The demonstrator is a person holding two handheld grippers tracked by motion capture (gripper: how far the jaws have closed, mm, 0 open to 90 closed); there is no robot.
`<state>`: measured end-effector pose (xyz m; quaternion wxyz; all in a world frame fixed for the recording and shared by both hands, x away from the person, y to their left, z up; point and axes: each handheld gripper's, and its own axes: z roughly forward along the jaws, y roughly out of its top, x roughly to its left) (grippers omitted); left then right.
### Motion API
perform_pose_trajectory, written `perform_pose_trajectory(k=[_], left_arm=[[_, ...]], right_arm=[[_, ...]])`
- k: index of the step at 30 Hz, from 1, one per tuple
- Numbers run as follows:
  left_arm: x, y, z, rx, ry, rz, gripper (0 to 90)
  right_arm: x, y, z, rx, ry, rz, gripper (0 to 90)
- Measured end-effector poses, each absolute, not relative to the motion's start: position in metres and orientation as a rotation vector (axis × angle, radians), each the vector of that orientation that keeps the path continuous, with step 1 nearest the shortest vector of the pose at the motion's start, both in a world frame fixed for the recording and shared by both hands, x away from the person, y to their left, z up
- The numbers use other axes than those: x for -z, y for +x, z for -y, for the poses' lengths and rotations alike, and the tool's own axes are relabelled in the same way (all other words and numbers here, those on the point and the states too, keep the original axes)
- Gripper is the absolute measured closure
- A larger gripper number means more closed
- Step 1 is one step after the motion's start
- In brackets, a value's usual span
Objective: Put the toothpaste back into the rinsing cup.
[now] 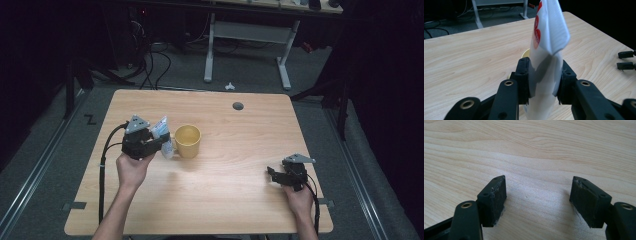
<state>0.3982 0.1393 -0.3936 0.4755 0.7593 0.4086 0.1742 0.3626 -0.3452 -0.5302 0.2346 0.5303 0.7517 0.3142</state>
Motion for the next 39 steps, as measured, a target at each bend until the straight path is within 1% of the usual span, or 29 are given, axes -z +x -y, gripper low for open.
perform_pose_trajectory(k=[10, 21, 26, 39], left_arm=[[0.381, 0.403, -0.132, -0.426, 1.859, -0.969, 68.0], [0.371, 0.413, -0.119, -0.397, 1.844, -0.931, 68.0], [0.365, 0.417, -0.113, -0.407, 1.862, -0.918, 68.0], [0.362, 0.433, -0.100, -0.411, 1.863, -0.915, 68.0]], right_arm=[[0.530, 0.362, 0.345, -0.863, 1.454, -2.064, 29.5], [0.530, 0.363, 0.345, -0.862, 1.455, -2.063, 29.5], [0.530, 0.363, 0.345, -0.863, 1.455, -2.064, 29.5], [0.530, 0.363, 0.345, -0.862, 1.455, -2.064, 29.5]])
